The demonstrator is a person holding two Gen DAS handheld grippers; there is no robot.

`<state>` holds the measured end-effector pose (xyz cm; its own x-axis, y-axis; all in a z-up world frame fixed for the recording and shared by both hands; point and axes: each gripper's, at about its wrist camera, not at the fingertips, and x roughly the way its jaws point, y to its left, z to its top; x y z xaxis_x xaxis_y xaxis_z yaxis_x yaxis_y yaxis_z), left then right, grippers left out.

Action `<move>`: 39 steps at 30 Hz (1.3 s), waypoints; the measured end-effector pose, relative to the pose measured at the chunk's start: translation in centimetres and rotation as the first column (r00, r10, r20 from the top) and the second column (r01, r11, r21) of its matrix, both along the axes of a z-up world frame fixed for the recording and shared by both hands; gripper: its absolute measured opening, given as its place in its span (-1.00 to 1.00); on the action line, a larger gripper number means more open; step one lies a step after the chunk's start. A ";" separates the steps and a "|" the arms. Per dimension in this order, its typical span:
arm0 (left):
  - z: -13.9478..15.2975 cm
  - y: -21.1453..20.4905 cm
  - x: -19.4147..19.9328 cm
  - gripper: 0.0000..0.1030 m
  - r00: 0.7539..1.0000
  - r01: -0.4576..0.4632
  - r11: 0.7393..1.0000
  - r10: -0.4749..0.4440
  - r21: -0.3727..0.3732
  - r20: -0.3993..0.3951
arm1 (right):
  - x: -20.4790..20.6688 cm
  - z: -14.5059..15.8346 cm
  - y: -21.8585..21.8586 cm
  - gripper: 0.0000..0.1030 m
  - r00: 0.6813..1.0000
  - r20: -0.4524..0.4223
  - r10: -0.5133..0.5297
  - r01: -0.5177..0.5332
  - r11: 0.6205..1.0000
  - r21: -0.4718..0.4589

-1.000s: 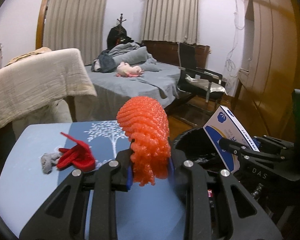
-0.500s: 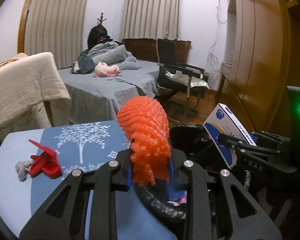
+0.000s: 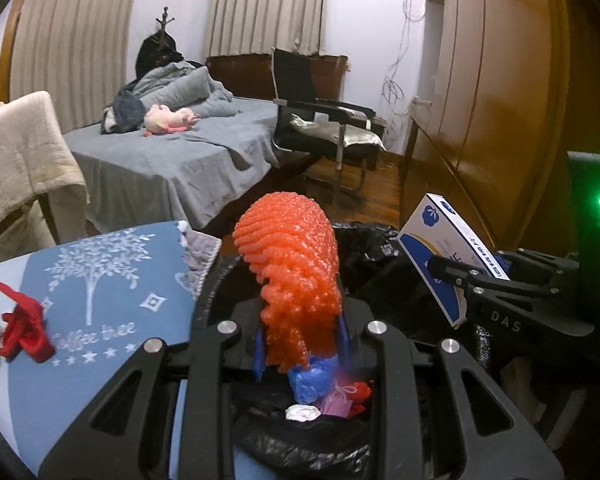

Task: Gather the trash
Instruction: 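Open both grippers over the bin to drop the mesh and box, then move both open grippers back over the table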

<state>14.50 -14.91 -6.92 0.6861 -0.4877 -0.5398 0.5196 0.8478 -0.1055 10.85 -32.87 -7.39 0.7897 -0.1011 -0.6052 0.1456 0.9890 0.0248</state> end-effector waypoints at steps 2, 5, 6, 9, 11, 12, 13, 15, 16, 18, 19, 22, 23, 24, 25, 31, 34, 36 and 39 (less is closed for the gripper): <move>-0.6 -0.6 0.4 -0.41 1.000 0.024 1.000 -0.024 -0.001 -0.016 | 0.1 -0.4 -0.4 -0.34 1.000 -0.009 -0.004 0.004 1.000 0.003; -1.3 -1.2 1.0 -0.02 0.999 0.038 0.999 -0.038 -0.007 -0.038 | 0.3 -0.8 -1.1 -0.19 1.000 -0.023 -0.019 0.019 1.000 -0.005; -1.4 -1.0 1.1 0.02 0.998 0.037 0.999 -0.038 -0.017 -0.045 | 0.4 -0.9 -1.3 -0.06 0.999 -0.026 -0.024 0.023 1.000 -0.004; -1.5 -0.4 1.2 0.13 0.999 0.024 1.000 -0.025 -0.017 -0.048 | 0.3 -0.8 -1.6 0.24 0.999 -0.019 -0.034 0.034 0.999 -0.006; -1.5 0.2 1.2 0.25 0.999 0.009 1.000 -0.009 -0.011 -0.041 | 0.2 -0.7 -1.6 0.46 0.999 -0.009 -0.036 0.036 0.999 -0.009; -1.4 0.7 1.2 0.28 0.999 -0.003 1.000 0.002 -0.006 -0.035 | 0.1 -0.6 -1.5 0.59 0.999 -0.003 -0.036 0.036 0.999 -0.010; -1.3 1.2 1.2 0.37 1.000 -0.015 1.000 0.015 -0.002 -0.028 | 0.1 -0.5 -1.5 0.67 0.999 0.001 -0.033 0.033 0.999 -0.010; -1.1 2.0 1.1 0.50 0.999 -0.040 0.999 0.040 0.004 -0.016 | 0.0 -0.3 -0.9 0.88 1.000 0.014 -0.026 0.026 1.000 -0.016; -1.0 2.8 1.0 0.55 0.998 -0.059 0.998 0.059 0.010 -0.005 | -0.1 -0.2 -0.6 0.88 1.000 0.021 -0.016 0.017 1.000 -0.014; -0.6 4.0 1.0 0.65 0.996 -0.093 0.995 0.093 0.021 0.010 | 0.0 0.0 0.1 0.88 1.000 0.027 0.004 -0.004 1.000 -0.006; -0.5 4.8 0.8 0.68 0.994 -0.111 0.994 0.110 0.022 0.019 | 0.1 0.2 0.6 0.88 0.999 0.032 0.016 -0.016 1.000 0.001; -0.1 7.0 0.7 0.73 0.987 -0.160 0.987 0.159 0.026 0.032 | 0.5 0.4 1.9 0.88 0.998 0.045 0.045 -0.047 0.998 0.031; 0.0 8.1 0.6 0.74 0.982 -0.185 0.982 0.184 0.026 0.037 | 0.6 0.4 2.4 0.88 0.997 0.047 0.053 -0.055 0.998 0.039; 0.0 9.2 0.6 0.74 0.977 -0.210 0.977 0.209 0.025 0.039 | 0.9 0.4 3.2 0.88 0.997 0.050 0.065 -0.067 0.997 0.047; 0.1 10.2 0.5 0.75 0.972 -0.234 0.972 0.232 0.026 0.041 | 1.3 0.5 4.1 0.88 0.996 0.053 0.078 -0.081 0.995 0.052; 0.2 16.9 0.6 0.75 0.922 -0.385 0.922 0.382 0.043 0.060 | 4.2 0.8 10.0 0.88 0.984 0.067 0.168 -0.172 0.983 0.061; -0.1 20.5 1.1 0.75 0.889 -0.457 0.888 0.454 0.050 0.056 | 5.6 0.7 12.9 0.88 0.975 0.073 0.211 -0.216 0.975 0.061; -0.4 22.8 1.5 0.75 0.866 -0.500 0.864 0.497 0.054 0.052 | 6.8 0.7 14.9 0.88 0.968 0.075 0.241 -0.246 0.967 0.071; -0.9 26.3 2.2 0.75 0.831 -0.557 0.828 0.554 0.063 0.049 | 8.5 0.4 18.1 0.88 0.957 0.078 0.280 -0.285 0.956 0.071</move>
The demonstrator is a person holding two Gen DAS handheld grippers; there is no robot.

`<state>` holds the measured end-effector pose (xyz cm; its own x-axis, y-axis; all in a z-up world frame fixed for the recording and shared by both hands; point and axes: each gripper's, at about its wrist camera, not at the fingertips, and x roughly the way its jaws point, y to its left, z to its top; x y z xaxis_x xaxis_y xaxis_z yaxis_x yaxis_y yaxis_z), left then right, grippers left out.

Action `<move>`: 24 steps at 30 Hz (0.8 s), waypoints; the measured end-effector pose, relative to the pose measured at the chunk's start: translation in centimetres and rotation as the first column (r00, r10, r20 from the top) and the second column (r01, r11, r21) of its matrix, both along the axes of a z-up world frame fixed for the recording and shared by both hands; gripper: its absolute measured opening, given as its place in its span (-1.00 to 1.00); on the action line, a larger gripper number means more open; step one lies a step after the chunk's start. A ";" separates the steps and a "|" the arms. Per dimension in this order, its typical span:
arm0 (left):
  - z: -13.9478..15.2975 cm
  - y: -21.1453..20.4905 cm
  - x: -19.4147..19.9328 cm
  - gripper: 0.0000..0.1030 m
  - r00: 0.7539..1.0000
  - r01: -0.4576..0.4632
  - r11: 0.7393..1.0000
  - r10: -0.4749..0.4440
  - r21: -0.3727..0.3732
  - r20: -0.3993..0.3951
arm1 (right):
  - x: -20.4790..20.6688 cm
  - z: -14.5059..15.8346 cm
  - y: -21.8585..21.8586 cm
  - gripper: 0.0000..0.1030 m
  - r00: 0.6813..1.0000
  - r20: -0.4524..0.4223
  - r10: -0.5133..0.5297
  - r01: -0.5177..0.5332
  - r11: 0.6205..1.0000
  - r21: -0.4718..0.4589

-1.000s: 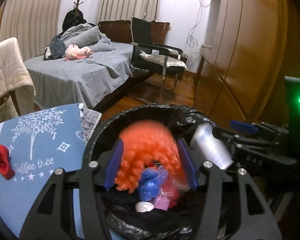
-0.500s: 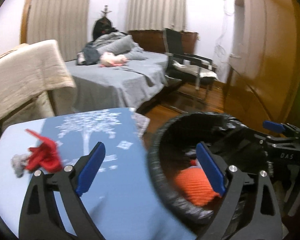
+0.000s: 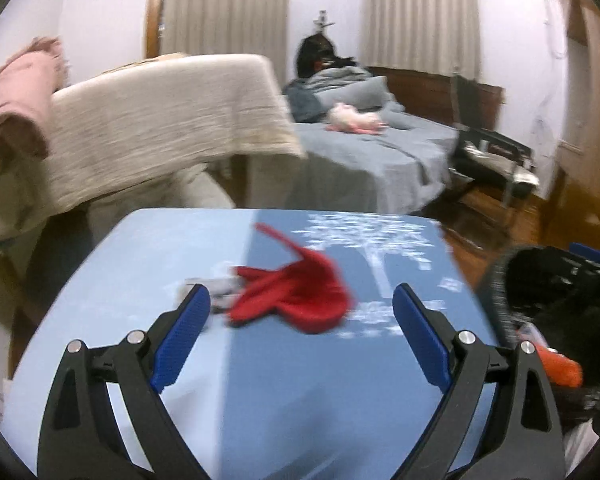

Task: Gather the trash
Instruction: 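Move both open grippers back over the table, then grasp the red glove with the right gripper while the left grasps the grey sock ball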

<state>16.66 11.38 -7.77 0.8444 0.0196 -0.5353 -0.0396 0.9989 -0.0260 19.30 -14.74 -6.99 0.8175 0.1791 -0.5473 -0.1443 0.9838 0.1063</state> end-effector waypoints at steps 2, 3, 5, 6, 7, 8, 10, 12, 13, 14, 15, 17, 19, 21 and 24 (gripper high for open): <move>-0.4 1.8 0.5 0.75 0.999 -0.035 0.999 0.035 0.003 -0.008 | 0.9 -0.4 1.9 0.88 1.000 -0.003 0.021 -0.021 1.000 -0.007; -0.6 2.5 0.7 0.74 0.999 -0.048 0.999 0.048 0.006 -0.012 | 1.4 -0.6 2.7 0.88 1.000 -0.006 0.030 -0.030 1.000 -0.008; -1.2 4.2 1.6 0.74 0.997 -0.076 0.997 0.076 0.017 -0.026 | 2.3 -1.2 4.4 0.88 0.999 -0.011 0.046 -0.046 0.999 -0.012; -1.6 4.8 2.1 0.74 0.996 -0.085 0.996 0.085 0.018 -0.036 | 2.8 -1.5 5.1 0.88 0.998 -0.014 0.053 -0.053 0.998 -0.017; -1.9 5.4 2.5 0.74 0.995 -0.091 0.996 0.091 0.015 -0.043 | 3.2 -1.8 5.8 0.88 0.998 -0.017 0.059 -0.060 0.998 -0.021; -2.1 6.0 2.8 0.74 0.994 -0.094 0.995 0.095 0.012 -0.049 | 3.7 -2.2 6.6 0.88 0.998 -0.021 0.065 -0.066 0.998 -0.025; -2.8 6.7 3.8 0.68 0.993 -0.099 0.995 0.100 0.009 -0.066 | 4.6 -2.9 7.9 0.88 0.997 -0.032 0.076 -0.077 0.997 -0.028; -3.5 7.4 4.8 0.63 0.992 -0.099 0.995 0.099 0.007 -0.084 | 5.2 -3.5 8.9 0.88 0.996 -0.039 0.083 -0.084 0.996 -0.033; -3.8 7.8 5.1 0.61 0.991 -0.099 0.995 0.099 0.001 -0.093 | 5.6 -3.7 9.3 0.88 0.995 -0.044 0.086 -0.088 0.996 -0.036; -4.2 8.1 5.5 0.59 0.990 -0.098 0.995 0.097 -0.005 -0.100 | 5.9 -4.0 9.8 0.88 0.995 -0.047 0.089 -0.091 0.995 -0.038; -4.5 8.2 5.8 0.56 0.990 -0.097 0.995 0.096 -0.010 -0.108 | 6.1 -4.2 10.1 0.88 0.995 -0.049 0.091 -0.093 0.995 -0.040; -5.2 8.6 6.7 0.51 0.987 -0.095 0.995 0.092 -0.016 -0.130 | 6.5 -4.6 10.7 0.88 0.994 -0.057 0.093 -0.095 0.994 -0.047; -5.8 9.0 7.5 0.44 0.984 -0.090 0.996 0.086 -0.023 -0.158 | 7.0 -4.9 11.0 0.88 0.993 -0.066 0.094 -0.097 0.994 -0.048; -6.4 9.3 8.2 0.36 0.978 -0.083 0.996 0.074 -0.039 -0.194 | 7.2 -5.2 11.2 0.88 0.993 -0.071 0.094 -0.097 0.994 -0.052; -7.1 9.5 9.1 0.07 0.969 -0.072 0.996 0.056 -0.058 -0.239 | 7.6 -5.4 11.6 0.88 0.992 -0.077 0.095 -0.099 0.994 -0.054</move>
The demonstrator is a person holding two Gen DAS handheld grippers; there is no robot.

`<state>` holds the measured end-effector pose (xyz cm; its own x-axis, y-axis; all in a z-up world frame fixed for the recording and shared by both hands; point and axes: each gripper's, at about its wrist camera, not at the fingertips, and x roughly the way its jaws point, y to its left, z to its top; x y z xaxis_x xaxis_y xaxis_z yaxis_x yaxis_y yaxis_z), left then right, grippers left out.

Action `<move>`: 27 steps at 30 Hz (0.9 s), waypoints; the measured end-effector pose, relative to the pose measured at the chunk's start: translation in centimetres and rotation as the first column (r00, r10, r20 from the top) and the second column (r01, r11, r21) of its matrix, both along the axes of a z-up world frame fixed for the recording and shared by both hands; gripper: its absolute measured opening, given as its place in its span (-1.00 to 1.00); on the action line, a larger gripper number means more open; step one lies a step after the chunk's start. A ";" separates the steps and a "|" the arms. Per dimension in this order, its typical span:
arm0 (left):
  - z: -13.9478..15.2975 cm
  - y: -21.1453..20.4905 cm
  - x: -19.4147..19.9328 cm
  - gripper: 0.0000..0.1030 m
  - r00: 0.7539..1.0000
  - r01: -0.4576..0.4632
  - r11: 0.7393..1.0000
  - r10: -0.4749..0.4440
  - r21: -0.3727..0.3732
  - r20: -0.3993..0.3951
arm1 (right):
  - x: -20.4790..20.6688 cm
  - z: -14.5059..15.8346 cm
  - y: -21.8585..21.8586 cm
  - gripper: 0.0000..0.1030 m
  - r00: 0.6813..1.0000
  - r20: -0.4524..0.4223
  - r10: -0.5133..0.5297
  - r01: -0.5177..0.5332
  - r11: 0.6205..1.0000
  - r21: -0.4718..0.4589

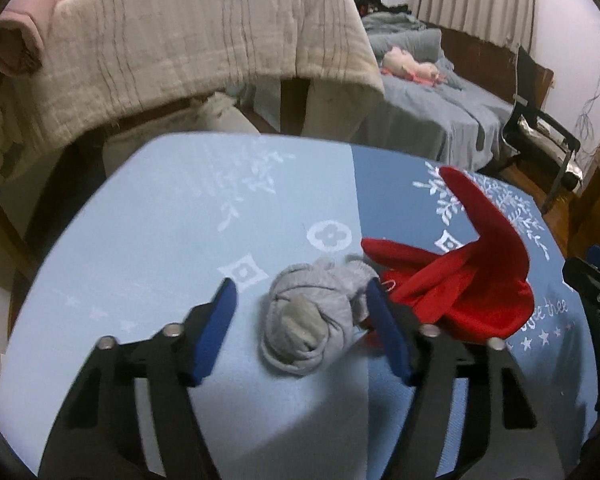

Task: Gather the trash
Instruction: 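Grasp the red glove with the right gripper while the left grasps the grey sock ball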

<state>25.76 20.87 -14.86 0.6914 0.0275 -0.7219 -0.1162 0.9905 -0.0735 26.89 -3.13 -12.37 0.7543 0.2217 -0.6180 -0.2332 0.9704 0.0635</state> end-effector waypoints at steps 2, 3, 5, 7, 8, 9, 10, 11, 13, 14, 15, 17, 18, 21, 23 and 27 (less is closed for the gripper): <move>-0.4 0.0 0.4 -0.22 1.000 0.017 1.000 -0.017 -0.016 -0.021 | 0.2 -0.1 0.4 0.88 1.000 -0.003 0.005 -0.005 1.000 -0.003; -0.5 0.0 0.5 -0.23 0.999 0.022 1.000 -0.022 -0.020 -0.026 | 0.3 -0.1 0.6 0.88 1.000 -0.005 0.010 -0.010 1.000 -0.004; -0.4 0.1 0.4 -0.27 1.000 0.023 0.999 -0.024 -0.027 -0.019 | 0.4 -0.2 1.2 0.88 1.000 -0.009 0.019 -0.019 1.000 -0.009; -0.2 0.2 0.3 -0.29 1.000 0.022 0.999 -0.022 -0.034 0.000 | 0.5 -0.4 1.8 0.88 0.999 -0.012 0.035 -0.035 0.999 -0.015; 0.0 0.2 0.1 -0.30 1.000 0.020 0.999 -0.019 -0.032 0.012 | 0.6 -0.4 2.2 0.88 0.999 -0.014 0.042 -0.042 0.999 -0.019; 0.3 0.1 -0.2 -0.30 0.999 0.017 1.000 -0.016 -0.023 0.032 | 0.6 -0.5 2.5 0.88 0.999 -0.016 0.050 -0.050 0.998 -0.024; 0.6 0.1 -0.5 -0.30 0.999 0.014 1.000 -0.013 -0.010 0.050 | 0.7 -0.5 2.9 0.88 0.998 -0.017 0.059 -0.060 0.998 -0.027; 0.8 0.1 -0.9 -0.30 0.998 0.011 1.000 -0.011 -0.003 0.061 | 0.8 -0.6 3.2 0.88 0.998 -0.018 0.065 -0.065 0.997 -0.030; 1.4 0.4 -1.7 -0.30 0.996 -0.006 1.000 0.005 0.006 0.085 | 1.0 -0.7 4.0 0.88 0.997 -0.018 0.077 -0.078 0.996 -0.037; 1.5 0.6 -2.1 -0.30 0.995 -0.014 1.000 0.014 0.008 0.094 | 1.1 -0.8 4.4 0.88 0.996 -0.023 0.082 -0.082 0.996 -0.038; 1.7 0.8 -2.5 -0.30 0.995 -0.023 1.000 0.022 0.010 0.102 | 1.2 -0.9 4.6 0.88 0.996 -0.031 0.086 -0.088 0.995 -0.037; 2.0 1.3 -3.3 -0.30 0.993 -0.040 0.999 0.038 0.010 0.115 | 1.5 -1.3 5.3 0.88 0.994 -0.048 0.099 -0.101 0.995 -0.028; 2.1 1.5 -3.6 -0.30 0.992 -0.048 0.999 0.046 0.012 0.116 | 1.6 -1.4 5.6 0.88 0.993 -0.053 0.105 -0.107 0.994 -0.027; 2.4 2.0 -4.2 -0.30 0.991 -0.058 0.998 0.055 0.021 0.121 | 1.8 -1.8 7.0 0.84 0.989 -0.069 0.131 -0.133 0.991 -0.028; 2.4 2.2 -4.6 -0.30 0.991 -0.063 0.998 0.059 0.027 0.123 | 2.0 -2.3 7.8 0.72 0.985 -0.084 0.148 -0.151 0.988 -0.031; 2.4 2.7 -5.0 -0.30 0.989 -0.071 0.997 0.067 0.029 0.129 | 2.4 -3.4 9.0 0.05 0.973 -0.141 0.185 -0.191 0.981 -0.029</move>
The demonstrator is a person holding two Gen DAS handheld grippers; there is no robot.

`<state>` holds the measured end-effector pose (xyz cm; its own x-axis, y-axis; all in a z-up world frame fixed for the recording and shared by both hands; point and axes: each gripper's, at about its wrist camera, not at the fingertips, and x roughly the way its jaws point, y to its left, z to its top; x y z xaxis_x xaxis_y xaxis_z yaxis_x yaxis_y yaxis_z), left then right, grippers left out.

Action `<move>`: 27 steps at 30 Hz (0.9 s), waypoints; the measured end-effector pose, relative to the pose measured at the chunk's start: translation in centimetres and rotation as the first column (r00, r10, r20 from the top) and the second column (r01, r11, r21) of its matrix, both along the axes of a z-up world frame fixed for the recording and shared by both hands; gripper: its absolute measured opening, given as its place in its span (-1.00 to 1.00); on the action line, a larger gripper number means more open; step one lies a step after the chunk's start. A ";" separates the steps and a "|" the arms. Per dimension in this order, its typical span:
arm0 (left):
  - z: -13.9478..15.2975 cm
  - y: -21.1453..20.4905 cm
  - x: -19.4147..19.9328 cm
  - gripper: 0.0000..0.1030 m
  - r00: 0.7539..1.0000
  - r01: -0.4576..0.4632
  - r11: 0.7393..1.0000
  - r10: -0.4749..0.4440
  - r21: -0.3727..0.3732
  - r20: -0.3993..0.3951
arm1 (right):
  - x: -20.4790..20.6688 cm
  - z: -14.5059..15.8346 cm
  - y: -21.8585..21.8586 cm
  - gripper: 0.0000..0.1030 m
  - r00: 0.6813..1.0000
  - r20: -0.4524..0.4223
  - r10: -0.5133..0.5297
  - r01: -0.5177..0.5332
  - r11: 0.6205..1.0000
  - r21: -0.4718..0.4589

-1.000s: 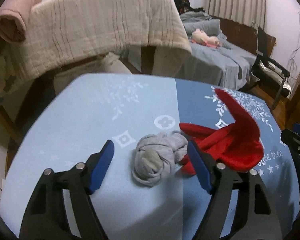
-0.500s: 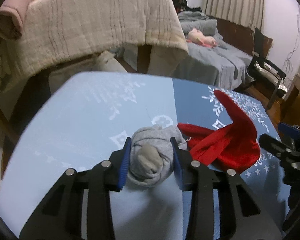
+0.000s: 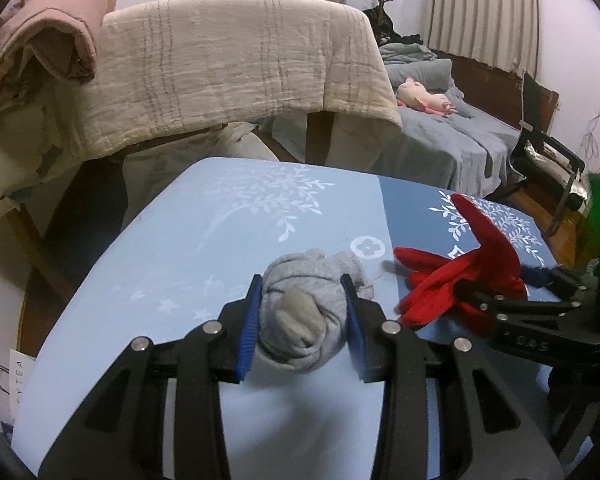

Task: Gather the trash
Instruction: 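Grasp the red glove with the right gripper while the left grasps the grey sock ball, then carry the red glove and grey sock ball over the bin with both grippers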

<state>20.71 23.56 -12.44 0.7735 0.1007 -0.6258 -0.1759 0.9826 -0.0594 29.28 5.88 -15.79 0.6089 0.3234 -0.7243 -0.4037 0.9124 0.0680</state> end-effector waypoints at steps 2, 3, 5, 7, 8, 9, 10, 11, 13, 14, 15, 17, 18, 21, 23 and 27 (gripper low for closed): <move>0.1 0.1 -0.2 -0.30 1.000 -0.002 1.000 0.002 -0.001 0.006 | 0.0 -0.3 0.2 -0.27 0.999 -0.028 0.030 -0.030 0.999 0.015; 0.2 0.1 -0.3 -0.30 1.000 -0.003 1.000 0.003 0.001 0.009 | -0.1 -0.3 0.3 -0.44 0.999 -0.032 0.043 -0.042 0.999 0.024; 0.3 0.0 -0.4 -0.30 1.000 -0.005 1.000 0.005 0.002 0.012 | -0.4 -0.2 0.4 -0.63 0.998 -0.028 0.064 -0.063 0.998 0.027; 0.4 -0.2 -0.6 -0.30 1.000 -0.005 1.000 0.005 -0.004 0.012 | -0.7 0.2 0.4 -0.75 0.997 -0.025 0.072 -0.071 0.997 0.035; 0.5 -0.3 -0.6 -0.30 1.000 -0.005 1.000 0.005 -0.005 0.015 | -0.9 0.4 0.1 -0.80 0.997 -0.024 0.075 -0.073 0.996 0.045; 0.7 -0.4 -0.7 -0.30 1.000 -0.004 1.000 0.004 -0.005 0.019 | -1.1 0.6 -0.1 -0.81 0.997 -0.021 0.075 -0.074 0.996 0.052; 0.9 -0.6 -0.8 -0.30 1.000 -0.002 1.000 0.002 -0.006 0.023 | -1.3 0.9 -0.4 -0.81 0.997 -0.016 0.074 -0.073 0.996 0.058; 1.0 -0.7 -0.8 -0.30 1.000 -0.001 1.000 0.001 -0.006 0.025 | -1.5 1.3 -0.6 -0.82 0.997 -0.008 0.072 -0.072 0.995 0.066; 1.4 -1.1 -1.0 -0.30 1.000 -0.001 1.000 0.001 0.003 0.031 | -1.8 2.0 -1.2 -0.82 0.998 0.004 0.068 -0.068 0.995 0.077; 1.6 -1.3 -1.1 -0.30 0.999 -0.001 1.000 0.001 0.008 0.035 | -1.9 2.3 -1.4 -0.83 0.998 0.008 0.065 -0.066 0.994 0.082; 1.8 -1.4 -1.2 -0.30 0.999 -0.001 1.000 0.000 0.010 0.039 | -2.0 2.7 -1.6 -0.83 0.998 0.013 0.061 -0.062 0.994 0.087; 2.3 -1.9 -1.4 -0.30 0.999 0.003 1.000 -0.004 0.008 0.047 | -2.4 3.4 -2.3 -0.83 0.998 0.024 0.049 -0.052 0.993 0.102; 2.6 -2.1 -1.4 -0.30 0.999 0.007 1.000 -0.007 0.008 0.050 | -2.6 3.8 -2.7 -0.83 0.999 0.029 0.045 -0.047 0.993 0.109; 3.3 -2.9 -1.7 -0.30 0.998 0.016 1.000 -0.017 0.012 0.058 | -3.1 4.9 -3.5 -0.83 0.998 0.044 0.037 -0.042 0.992 0.118; 3.9 -3.5 -1.8 -0.30 0.998 0.025 1.000 -0.026 0.014 0.065 | -3.7 5.7 -4.1 -0.83 0.998 0.057 0.034 -0.041 0.992 0.123; 4.9 -4.6 -2.1 -0.30 0.996 0.036 0.999 -0.036 0.004 0.078 | -4.5 7.1 -5.3 -0.83 0.997 0.072 0.021 -0.031 0.990 0.139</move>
